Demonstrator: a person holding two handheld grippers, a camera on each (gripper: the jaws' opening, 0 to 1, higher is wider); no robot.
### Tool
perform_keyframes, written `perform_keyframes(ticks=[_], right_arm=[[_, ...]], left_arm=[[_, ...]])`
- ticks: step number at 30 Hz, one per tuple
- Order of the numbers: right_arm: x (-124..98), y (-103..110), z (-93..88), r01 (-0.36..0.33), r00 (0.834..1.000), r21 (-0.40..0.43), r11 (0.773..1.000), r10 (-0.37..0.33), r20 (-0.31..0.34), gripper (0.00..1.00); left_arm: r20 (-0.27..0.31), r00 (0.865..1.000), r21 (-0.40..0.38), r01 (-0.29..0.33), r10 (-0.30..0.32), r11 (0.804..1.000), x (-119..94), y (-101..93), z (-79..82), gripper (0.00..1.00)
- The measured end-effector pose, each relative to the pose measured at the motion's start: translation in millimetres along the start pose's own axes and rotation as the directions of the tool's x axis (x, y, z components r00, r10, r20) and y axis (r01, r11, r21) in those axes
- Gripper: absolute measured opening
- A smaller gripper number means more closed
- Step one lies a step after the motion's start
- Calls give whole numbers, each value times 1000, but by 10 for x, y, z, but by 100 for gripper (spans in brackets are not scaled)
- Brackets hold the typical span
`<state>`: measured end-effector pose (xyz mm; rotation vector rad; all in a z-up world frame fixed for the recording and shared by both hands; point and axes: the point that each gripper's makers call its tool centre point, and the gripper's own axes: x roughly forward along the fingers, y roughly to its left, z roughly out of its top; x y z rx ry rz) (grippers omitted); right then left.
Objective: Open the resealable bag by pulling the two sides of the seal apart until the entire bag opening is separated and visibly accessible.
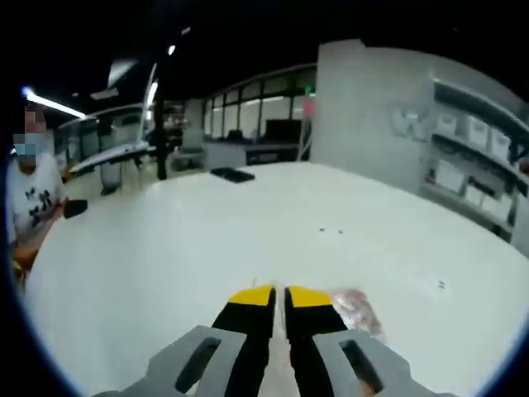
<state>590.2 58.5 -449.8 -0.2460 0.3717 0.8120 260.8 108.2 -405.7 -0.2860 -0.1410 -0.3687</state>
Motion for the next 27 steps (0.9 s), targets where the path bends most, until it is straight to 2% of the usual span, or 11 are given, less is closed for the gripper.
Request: perform_keyframes(ticks=[4, 10, 16, 20, 24, 27], right_arm=[[-31, 42, -50, -3, 1000, -35, 999, 3, -13, 6], [-141, 81, -23, -23, 1000, 13, 1000, 23, 18, 10], [-322, 219, 188, -104, 986, 126, 987, 86, 142, 13], [-441, 208, 303, -119, 975, 169, 978, 82, 208, 13], [-488, 157, 299, -116, 970, 197, 973, 69, 233, 16], [-508, 136, 257, -104, 967, 209, 972, 50, 250, 18]], left_arm=[[13, 1000, -1, -8, 8, 1000, -35, 28, 39, 97], [25, 1000, -1, -8, 8, 1000, -56, 11, 72, 97], [35, 999, 9, -6, 5, 1000, -85, -29, 111, 97], [35, 999, 11, -4, 4, 1000, -76, -34, 112, 97], [39, 999, 18, 4, -5, 1000, -109, -116, 139, 97], [43, 999, 26, 6, -7, 1000, -100, -110, 148, 97]])
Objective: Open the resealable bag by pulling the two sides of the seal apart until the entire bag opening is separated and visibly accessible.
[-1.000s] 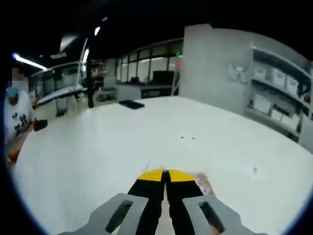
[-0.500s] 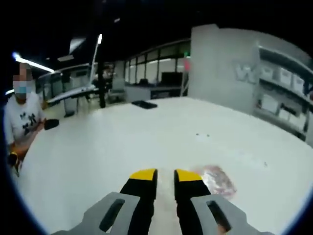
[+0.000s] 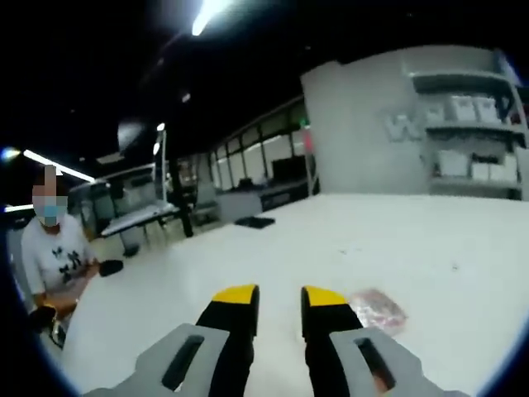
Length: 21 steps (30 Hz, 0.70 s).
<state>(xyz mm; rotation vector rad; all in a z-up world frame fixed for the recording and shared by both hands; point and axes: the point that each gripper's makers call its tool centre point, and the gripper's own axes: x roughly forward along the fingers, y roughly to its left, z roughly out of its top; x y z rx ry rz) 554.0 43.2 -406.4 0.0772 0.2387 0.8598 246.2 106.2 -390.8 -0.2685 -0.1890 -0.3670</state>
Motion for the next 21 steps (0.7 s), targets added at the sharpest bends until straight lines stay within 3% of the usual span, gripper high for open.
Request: perform_keyframes(ticks=[4, 8, 11, 15, 19, 21], right_arm=[[-25, -24, -7, 15, 999, -22, 1000, -14, 30, 23], [-50, 11, 81, 9, 996, -50, 999, -5, 87, 36], [-74, 55, 96, 7, 996, -70, 998, 0, 94, 42], [-84, 74, 91, 22, 994, -126, 992, -8, 111, 75], [-107, 97, 36, 21, 995, -145, 989, -6, 102, 83], [-117, 114, 3, 17, 995, -149, 989, -3, 98, 96]], left_arm=[[2, 1000, 2, 2, -2, 1000, -17, -23, 14, 97], [2, 1000, 9, -4, 4, 1000, -31, -39, 22, 98], [2, 1000, 8, -5, 5, 1000, -39, -46, 24, 98], [4, 1000, 8, 0, 0, 1000, -36, -53, 21, 99], [3, 1000, 9, -1, 1, 1000, -48, -63, 15, 99], [0, 1000, 7, -3, 3, 1000, -56, -56, 0, 99]])
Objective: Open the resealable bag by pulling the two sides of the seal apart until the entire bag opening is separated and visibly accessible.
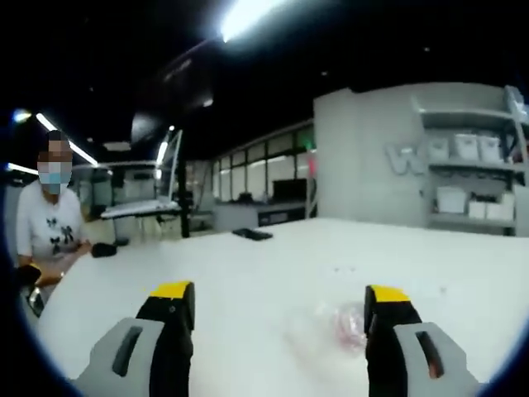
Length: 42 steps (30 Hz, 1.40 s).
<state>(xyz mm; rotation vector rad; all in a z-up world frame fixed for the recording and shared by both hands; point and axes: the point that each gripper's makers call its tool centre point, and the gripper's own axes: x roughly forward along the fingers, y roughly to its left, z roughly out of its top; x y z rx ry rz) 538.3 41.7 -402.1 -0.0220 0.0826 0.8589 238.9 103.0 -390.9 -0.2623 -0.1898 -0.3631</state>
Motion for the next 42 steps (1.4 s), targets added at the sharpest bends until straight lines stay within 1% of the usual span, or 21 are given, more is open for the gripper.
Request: perform_keyframes(ticks=[1, 2, 7, 10, 14, 18, 20, 23, 26, 30, 33, 37, 39, 40, 42], right_arm=[[-9, 18, -9, -6, 1000, 2, 1000, 6, 3, 100], [-25, 30, -22, -11, 1000, 7, 1000, 11, 3, 98], [-91, 54, -15, -27, 1000, -2, 1000, 27, 15, 99], [-180, 26, 20, -28, 999, -27, 999, 29, 22, 99], [-313, -18, 39, -24, 999, -51, 998, 25, 26, 99], [-421, -81, -18, -18, 1000, -50, 999, 19, 14, 99], [-481, -118, -27, -8, 1000, -40, 999, 9, 24, 99], [-505, -180, -39, 13, 1000, -40, 999, -13, 21, 97], [-481, -253, -13, 33, 999, -21, 999, -33, 27, 97], [-480, -244, 22, 42, 998, -9, 999, -41, 37, 97], [-497, -243, 29, 44, 998, -9, 999, -44, 33, 96], [-571, -314, 91, 85, 996, -35, 996, -83, 43, 89], [-622, -359, 139, 115, 992, -44, 992, -113, 51, 83], [-645, -368, 172, 123, 991, -53, 991, -120, 58, 78], [-680, -363, 231, 128, 990, -62, 990, -123, 72, 76]], left_arm=[[-2, 1000, -2, 1, -1, 1000, -2, -2, -5, 99], [-4, 1000, -5, 2, -2, 1000, -5, -4, -10, 99], [-8, 1000, -1, 0, 0, 1000, 10, -8, 8, 99], [-3, 1000, -4, 2, -2, 1000, -3, -12, 7, 99], [-5, 1000, -22, 0, 0, 1000, -9, 9, -43, 99], [-8, 1000, -26, -3, 3, 1000, -7, -14, -44, 99], [-10, 1000, -28, -1, 0, 1000, -8, -38, -43, 99], [-12, 1000, -27, 3, -4, 1000, -9, -44, -38, 99], [-9, 1000, -27, 2, -2, 1000, -14, -35, -33, 99], [-7, 1000, -26, 1, -2, 1000, -16, -26, -21, 99], [-3, 1000, -29, -1, 1, 1000, -12, -15, -19, 99], [-9, 1000, -30, -4, 4, 1000, -9, -19, -42, 99], [-9, 1000, -31, -3, 2, 1000, -7, -28, -42, 99], [-8, 1000, -32, -1, 1, 999, -6, -35, -41, 99], [-7, 1000, -33, 1, -1, 999, 5, -1, -53, 99]])
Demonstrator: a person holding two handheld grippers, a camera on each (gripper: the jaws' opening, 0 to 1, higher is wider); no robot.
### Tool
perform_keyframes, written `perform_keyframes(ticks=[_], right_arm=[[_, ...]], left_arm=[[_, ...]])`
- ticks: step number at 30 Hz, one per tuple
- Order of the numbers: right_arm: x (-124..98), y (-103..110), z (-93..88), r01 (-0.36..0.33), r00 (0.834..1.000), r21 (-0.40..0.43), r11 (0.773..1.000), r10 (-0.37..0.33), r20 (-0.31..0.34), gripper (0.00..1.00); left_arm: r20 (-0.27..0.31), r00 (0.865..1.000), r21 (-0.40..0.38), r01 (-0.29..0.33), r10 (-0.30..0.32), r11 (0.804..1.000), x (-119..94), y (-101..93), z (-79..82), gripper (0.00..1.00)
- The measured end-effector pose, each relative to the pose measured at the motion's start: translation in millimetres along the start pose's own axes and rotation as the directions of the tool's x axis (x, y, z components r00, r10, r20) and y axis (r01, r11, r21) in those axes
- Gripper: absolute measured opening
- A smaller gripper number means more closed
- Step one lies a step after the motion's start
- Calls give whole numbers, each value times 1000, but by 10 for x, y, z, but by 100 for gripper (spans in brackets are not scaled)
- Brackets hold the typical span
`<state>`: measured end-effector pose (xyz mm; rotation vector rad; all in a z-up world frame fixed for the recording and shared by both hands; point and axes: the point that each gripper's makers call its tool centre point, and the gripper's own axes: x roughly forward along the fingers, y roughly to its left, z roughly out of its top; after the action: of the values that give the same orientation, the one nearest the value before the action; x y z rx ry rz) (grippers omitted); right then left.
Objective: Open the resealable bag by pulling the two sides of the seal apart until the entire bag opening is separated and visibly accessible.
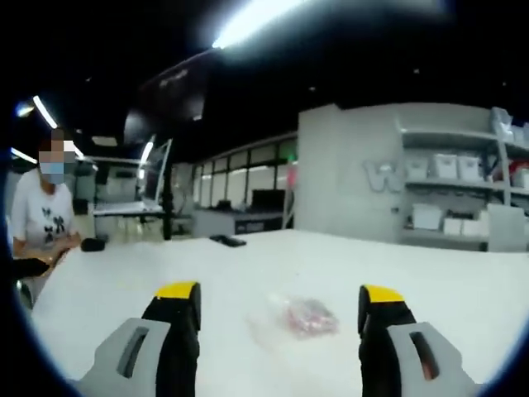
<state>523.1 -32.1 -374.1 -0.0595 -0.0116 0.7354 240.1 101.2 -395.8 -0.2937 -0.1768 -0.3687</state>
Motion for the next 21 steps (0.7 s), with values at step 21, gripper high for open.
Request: perform_keyframes(ticks=[21], right_arm=[[-295, 52, 79, -12, 1000, -35, 999, 12, -3, 81]], left_arm=[[-13, 1000, 1, 7, -7, 1000, -10, -22, -19, 100]])
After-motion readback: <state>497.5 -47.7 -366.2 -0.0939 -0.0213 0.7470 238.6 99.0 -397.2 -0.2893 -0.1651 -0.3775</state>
